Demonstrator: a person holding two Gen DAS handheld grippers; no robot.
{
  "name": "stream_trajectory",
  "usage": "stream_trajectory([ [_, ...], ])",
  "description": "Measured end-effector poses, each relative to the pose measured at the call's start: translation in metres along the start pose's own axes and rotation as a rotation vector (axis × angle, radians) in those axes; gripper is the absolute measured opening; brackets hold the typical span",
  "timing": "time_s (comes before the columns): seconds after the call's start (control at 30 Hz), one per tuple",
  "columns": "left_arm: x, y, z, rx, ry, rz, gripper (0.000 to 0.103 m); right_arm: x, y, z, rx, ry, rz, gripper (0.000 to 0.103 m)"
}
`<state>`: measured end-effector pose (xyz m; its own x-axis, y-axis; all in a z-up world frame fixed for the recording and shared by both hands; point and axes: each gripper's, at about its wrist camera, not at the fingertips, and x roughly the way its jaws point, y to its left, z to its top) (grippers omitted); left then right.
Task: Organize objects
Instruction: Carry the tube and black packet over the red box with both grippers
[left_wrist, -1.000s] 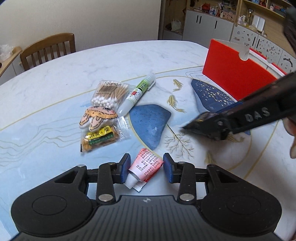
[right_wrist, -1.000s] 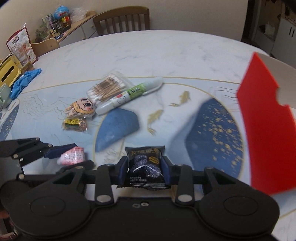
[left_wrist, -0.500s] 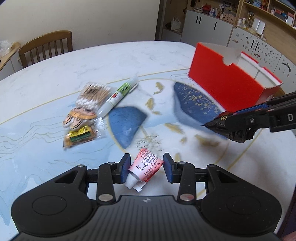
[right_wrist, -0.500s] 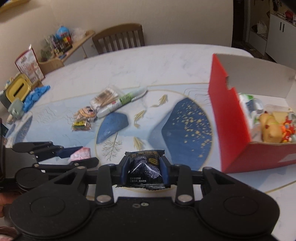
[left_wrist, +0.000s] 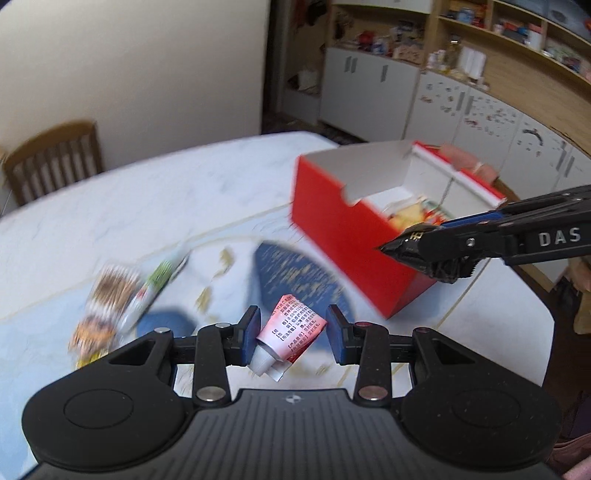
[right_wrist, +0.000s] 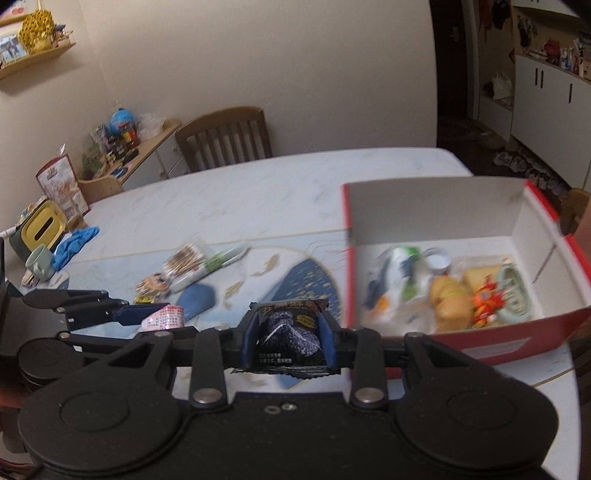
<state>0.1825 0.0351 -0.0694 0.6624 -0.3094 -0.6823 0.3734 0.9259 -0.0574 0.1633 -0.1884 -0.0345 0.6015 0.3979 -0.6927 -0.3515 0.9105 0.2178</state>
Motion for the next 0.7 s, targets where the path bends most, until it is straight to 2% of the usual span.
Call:
stream_trajectory([
  [0.07, 0.002, -0.012, 0.011, 0.054, -0.026, 0.014, 0.037, -0.007, -0.013, 0.003, 0.008, -0.018, -0.011, 0.034],
  [0.4, 0.029, -0.073, 0.066, 0.145, -0.067, -0.028, 0.037, -0.025, -0.089, 0.013, 0.068, -0.080, -0.088, 0.034],
  [0.7, 0.081, -0.122, 0.093, 0.204, -0.009, -0.067, 0.037, -0.016, -0.144, 0.018, 0.103, -0.075, -0.138, 0.034],
])
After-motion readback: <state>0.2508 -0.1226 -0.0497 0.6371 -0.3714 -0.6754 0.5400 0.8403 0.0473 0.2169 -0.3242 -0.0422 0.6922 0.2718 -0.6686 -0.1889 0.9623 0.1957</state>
